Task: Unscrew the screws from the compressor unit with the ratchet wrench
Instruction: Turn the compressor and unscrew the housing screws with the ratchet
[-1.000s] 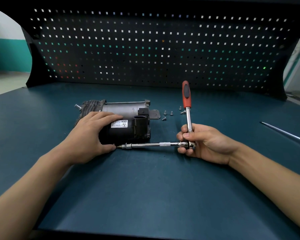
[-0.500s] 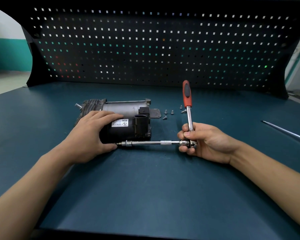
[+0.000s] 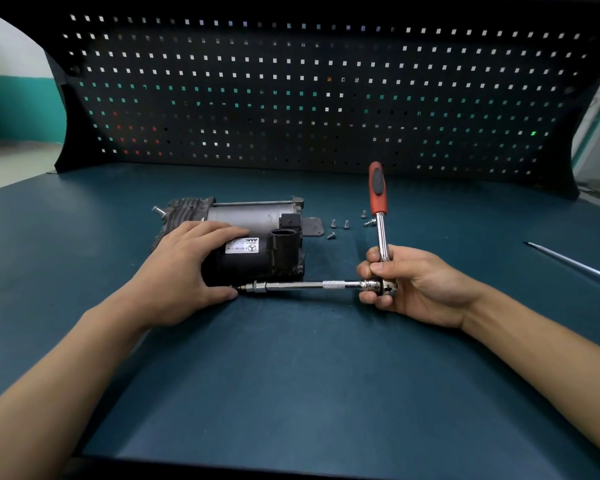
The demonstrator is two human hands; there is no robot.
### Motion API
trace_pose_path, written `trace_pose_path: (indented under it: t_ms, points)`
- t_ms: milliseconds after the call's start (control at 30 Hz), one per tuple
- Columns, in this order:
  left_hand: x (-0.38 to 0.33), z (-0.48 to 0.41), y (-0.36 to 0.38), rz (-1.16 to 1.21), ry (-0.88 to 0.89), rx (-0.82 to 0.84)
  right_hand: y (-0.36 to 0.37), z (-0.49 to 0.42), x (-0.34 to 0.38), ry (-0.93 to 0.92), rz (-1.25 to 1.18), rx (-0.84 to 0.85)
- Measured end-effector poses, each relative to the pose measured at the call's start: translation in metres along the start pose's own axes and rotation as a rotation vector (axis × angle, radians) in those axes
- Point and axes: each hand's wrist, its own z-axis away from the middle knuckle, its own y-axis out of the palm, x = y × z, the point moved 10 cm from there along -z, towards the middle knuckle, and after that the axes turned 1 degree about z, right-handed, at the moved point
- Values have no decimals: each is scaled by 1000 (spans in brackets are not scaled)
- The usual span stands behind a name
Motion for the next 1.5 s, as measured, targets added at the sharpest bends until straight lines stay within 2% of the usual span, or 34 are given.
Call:
trace_pose_path:
  t_ms: [333,433,567,700,800,867,933,1000,1167,1367,1500]
  points:
    - [-3,4,2,-39,-45,-1,2,0,-2,52,81,-45]
    - [-32,8,-4,-197,52,-54,0,3,-2,46,148,-69]
    - [-88,-1,-8,-291,199,-115,4,4,2,15,179,-61]
    - [-114,-14,-25,-287,185,-255,10,4,8,-44,223,-26]
    - [-120,-18,-21,-275,145,-254,9,4,10,-72,252,-24]
    - [-137,-17,-14,-253,218,-247,7,4,12,-86,249,-22]
    - [-164,-14,0,-234,353,-216,6,5,13,-100,259,-19]
    - [-183,-14,22,-241,392,-116,7,4,14,-119,303,-23]
    - [-163,-36,69,-254,73,160,3,4,13,-148,410,-71]
    - [-143,-41,85,-258,119,287,2,4,16,-153,392,-68]
    - [-136,-40,87,-224,119,278,-8,3,15,-141,397,-196]
